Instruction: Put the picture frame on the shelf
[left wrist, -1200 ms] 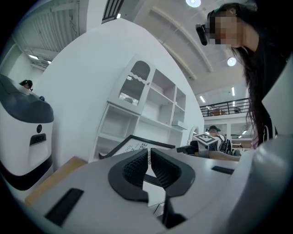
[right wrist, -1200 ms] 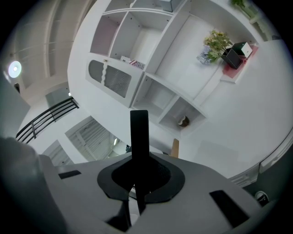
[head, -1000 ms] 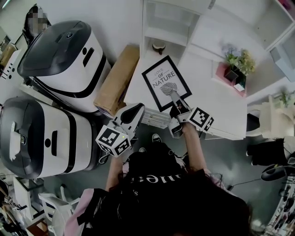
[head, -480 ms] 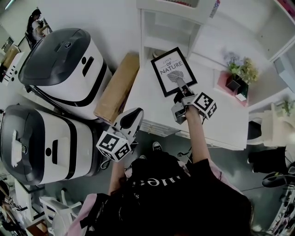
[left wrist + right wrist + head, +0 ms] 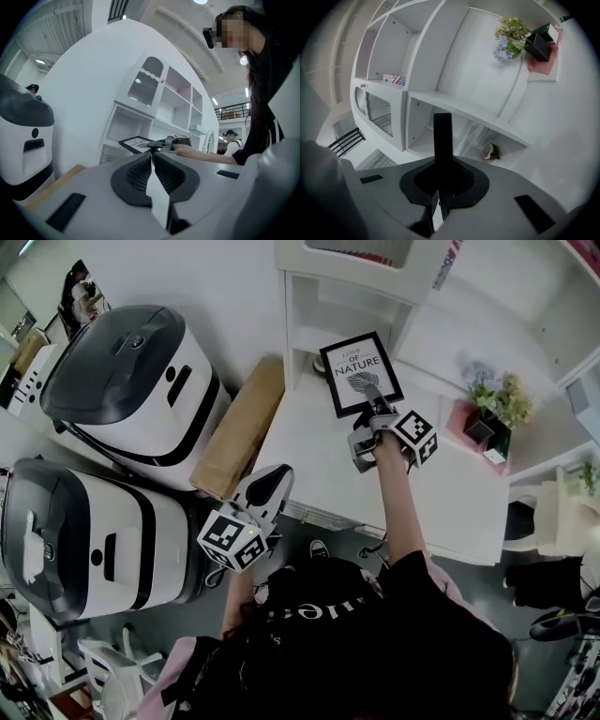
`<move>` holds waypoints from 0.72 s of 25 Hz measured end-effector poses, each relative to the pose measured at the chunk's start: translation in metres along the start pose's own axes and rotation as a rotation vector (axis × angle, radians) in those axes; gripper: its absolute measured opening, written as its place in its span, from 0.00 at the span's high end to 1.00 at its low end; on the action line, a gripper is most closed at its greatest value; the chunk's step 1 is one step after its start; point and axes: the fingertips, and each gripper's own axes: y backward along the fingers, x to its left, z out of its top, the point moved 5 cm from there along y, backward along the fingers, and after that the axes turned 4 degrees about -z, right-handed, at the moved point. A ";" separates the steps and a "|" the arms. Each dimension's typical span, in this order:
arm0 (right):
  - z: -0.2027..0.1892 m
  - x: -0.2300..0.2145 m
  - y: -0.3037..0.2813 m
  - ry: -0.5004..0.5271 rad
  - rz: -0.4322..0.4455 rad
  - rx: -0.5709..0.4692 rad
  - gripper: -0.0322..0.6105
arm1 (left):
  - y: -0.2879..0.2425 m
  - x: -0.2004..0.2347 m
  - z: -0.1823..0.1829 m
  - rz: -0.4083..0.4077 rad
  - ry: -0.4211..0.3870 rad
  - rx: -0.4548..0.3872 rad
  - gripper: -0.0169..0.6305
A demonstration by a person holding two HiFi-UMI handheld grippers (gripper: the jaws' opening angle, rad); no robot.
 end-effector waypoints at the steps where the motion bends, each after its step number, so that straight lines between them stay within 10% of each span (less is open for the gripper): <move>1: 0.000 -0.004 -0.005 -0.012 -0.009 0.004 0.86 | -0.004 0.001 0.000 0.000 0.000 0.003 0.93; 18: 0.007 -0.054 -0.057 -0.277 -0.063 -0.113 0.86 | -0.021 0.020 0.000 0.053 -0.014 0.050 0.93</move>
